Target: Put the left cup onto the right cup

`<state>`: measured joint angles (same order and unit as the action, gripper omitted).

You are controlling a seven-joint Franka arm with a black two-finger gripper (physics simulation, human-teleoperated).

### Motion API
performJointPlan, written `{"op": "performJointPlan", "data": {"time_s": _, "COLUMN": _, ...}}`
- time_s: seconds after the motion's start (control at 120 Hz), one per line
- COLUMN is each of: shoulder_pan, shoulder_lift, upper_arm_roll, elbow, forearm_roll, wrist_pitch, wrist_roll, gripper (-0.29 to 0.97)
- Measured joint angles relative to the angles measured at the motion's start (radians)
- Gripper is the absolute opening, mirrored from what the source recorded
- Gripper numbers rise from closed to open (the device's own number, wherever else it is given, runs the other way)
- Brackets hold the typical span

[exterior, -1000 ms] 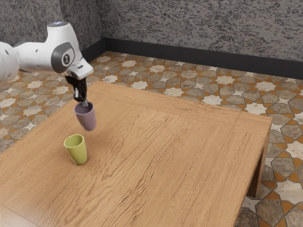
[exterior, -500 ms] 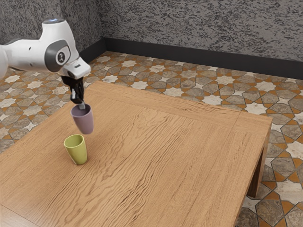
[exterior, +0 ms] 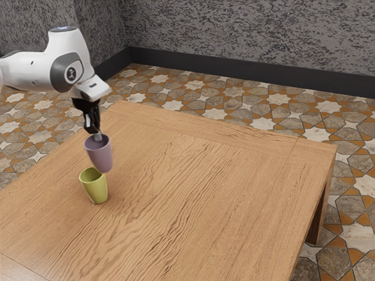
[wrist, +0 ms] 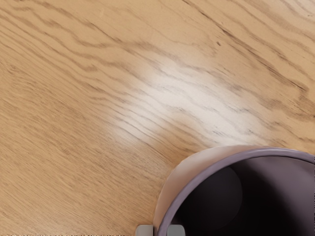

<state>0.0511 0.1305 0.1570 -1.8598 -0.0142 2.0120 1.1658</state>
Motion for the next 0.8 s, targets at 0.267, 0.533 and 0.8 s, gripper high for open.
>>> {"op": "performJointPlan", "data": {"time_s": 0.267, "shoulder_pan": 0.005, "shoulder_lift": -0.009, "upper_arm_roll": 0.005, "elbow": -0.014, "forearm_roll": 0.01, "wrist_pitch": -0.003, "wrist_roll": -0.013, "gripper": -0.11}}
{"op": "performJointPlan", "data": {"time_s": 0.533, "shoulder_pan": 0.015, "shoulder_lift": -0.016, "upper_arm_roll": 0.006, "elbow": -0.015, "forearm_roll": 0.034, "wrist_pitch": -0.008, "wrist_roll": -0.024, "gripper": -0.11}}
{"op": "performJointPlan", "data": {"time_s": 0.8, "shoulder_pan": 0.014, "shoulder_lift": -0.017, "upper_arm_roll": 0.006, "elbow": -0.024, "forearm_roll": 0.038, "wrist_pitch": -0.013, "wrist_roll": -0.032, "gripper": -0.11}}
